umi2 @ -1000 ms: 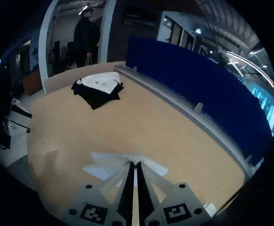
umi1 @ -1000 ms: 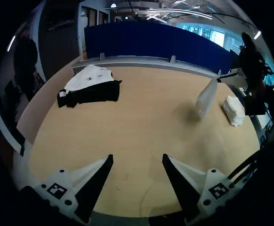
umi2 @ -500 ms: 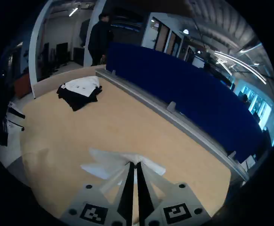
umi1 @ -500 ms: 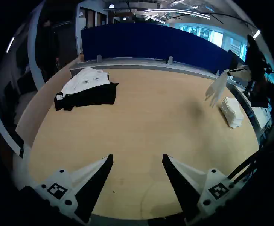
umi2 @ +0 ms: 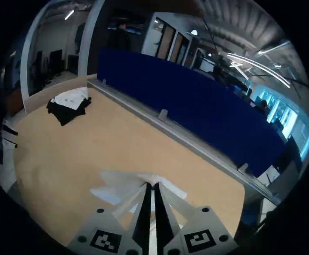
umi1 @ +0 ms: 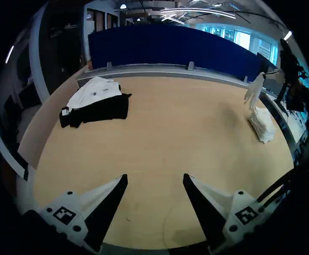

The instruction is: Fold towel

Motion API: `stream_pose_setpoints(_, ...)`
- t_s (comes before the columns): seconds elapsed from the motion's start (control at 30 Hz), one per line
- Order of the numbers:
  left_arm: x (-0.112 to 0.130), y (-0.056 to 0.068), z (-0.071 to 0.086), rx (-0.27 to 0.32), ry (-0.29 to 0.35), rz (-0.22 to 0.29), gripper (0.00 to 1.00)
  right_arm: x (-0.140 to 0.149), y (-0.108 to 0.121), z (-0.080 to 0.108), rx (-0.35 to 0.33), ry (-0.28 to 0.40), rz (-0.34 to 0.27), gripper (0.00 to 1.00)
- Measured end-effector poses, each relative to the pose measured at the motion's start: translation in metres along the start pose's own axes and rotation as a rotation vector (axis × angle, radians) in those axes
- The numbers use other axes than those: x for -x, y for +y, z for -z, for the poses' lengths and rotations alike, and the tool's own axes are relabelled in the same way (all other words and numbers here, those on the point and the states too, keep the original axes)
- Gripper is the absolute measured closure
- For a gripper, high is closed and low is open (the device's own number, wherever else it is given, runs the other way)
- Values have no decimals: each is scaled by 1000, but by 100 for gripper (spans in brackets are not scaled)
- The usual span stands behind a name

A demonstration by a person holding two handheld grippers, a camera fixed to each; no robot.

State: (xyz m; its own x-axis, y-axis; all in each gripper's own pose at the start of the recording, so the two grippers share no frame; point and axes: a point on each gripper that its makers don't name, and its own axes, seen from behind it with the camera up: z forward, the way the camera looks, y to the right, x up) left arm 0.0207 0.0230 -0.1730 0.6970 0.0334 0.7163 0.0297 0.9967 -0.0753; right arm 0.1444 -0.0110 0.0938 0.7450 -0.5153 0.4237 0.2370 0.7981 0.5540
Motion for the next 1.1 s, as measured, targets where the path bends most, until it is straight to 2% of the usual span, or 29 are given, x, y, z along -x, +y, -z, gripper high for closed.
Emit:
stream_pose_setpoints(0.2,-2,3,-3,-3,-3,-4,3,7,39,0,44,-20,-8,95)
stream_pose_setpoints(0.4,-5,6,-5,-3,-5,-4,3,16,65,-3,70,-39,-19,95)
stream_pose_setpoints(0.8,-12,17,-9,4,-6,-20,3,39,75,-5,79,-61,-56,95)
stream_pose_setpoints(1.1,-13,19,-11,7,-8,-28,3,75,71,16,95,-95,-70,96)
